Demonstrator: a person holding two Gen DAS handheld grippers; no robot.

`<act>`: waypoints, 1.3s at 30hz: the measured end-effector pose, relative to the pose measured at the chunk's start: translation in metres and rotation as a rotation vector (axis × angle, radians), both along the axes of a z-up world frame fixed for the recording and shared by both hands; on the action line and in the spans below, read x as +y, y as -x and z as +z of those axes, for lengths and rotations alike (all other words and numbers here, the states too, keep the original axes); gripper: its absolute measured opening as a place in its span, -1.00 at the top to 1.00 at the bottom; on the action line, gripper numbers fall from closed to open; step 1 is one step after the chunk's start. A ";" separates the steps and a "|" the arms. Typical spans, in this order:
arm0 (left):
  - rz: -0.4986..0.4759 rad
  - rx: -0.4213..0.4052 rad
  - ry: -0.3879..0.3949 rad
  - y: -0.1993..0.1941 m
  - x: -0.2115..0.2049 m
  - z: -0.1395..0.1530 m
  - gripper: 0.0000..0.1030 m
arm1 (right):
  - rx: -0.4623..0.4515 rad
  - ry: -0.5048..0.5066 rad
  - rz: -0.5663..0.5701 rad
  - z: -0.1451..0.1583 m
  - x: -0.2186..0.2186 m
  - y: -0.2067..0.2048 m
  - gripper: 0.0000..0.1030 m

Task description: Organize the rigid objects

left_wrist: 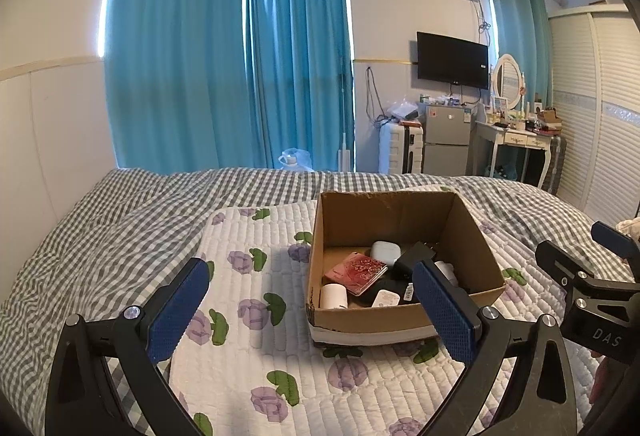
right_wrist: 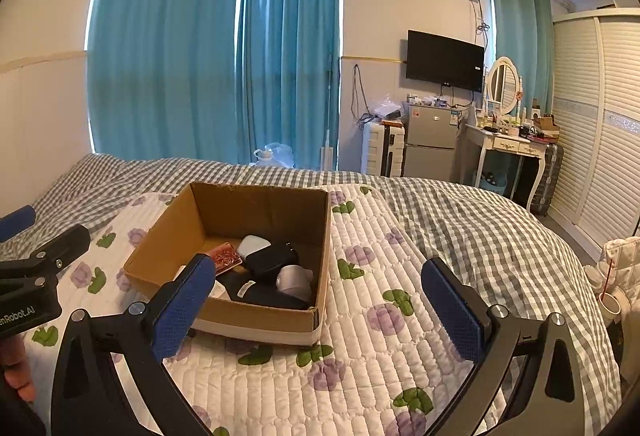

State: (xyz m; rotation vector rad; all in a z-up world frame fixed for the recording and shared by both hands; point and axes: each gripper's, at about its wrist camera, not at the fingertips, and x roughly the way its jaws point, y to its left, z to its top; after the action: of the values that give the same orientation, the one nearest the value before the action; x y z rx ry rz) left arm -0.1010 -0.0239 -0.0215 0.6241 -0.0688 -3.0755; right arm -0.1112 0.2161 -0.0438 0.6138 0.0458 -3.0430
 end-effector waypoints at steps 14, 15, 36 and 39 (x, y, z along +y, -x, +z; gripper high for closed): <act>-0.009 0.005 -0.001 -0.002 0.003 -0.001 -1.00 | -0.018 0.000 -0.007 -0.003 -0.001 0.002 -1.00; -0.009 0.005 -0.002 -0.002 0.003 -0.001 -1.00 | -0.020 -0.001 -0.007 -0.003 -0.001 0.003 -1.00; -0.012 0.002 0.007 -0.002 0.006 -0.003 -1.00 | -0.044 -0.002 -0.011 -0.009 -0.002 0.005 -1.00; -0.012 -0.001 0.015 -0.002 0.007 -0.005 -1.00 | -0.048 -0.003 -0.012 -0.010 -0.002 0.005 -1.00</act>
State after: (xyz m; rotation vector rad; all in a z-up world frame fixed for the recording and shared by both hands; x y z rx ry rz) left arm -0.0987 -0.0169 -0.0265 0.6269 -0.0953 -3.0833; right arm -0.1165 0.2138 -0.0533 0.6888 0.0453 -3.0386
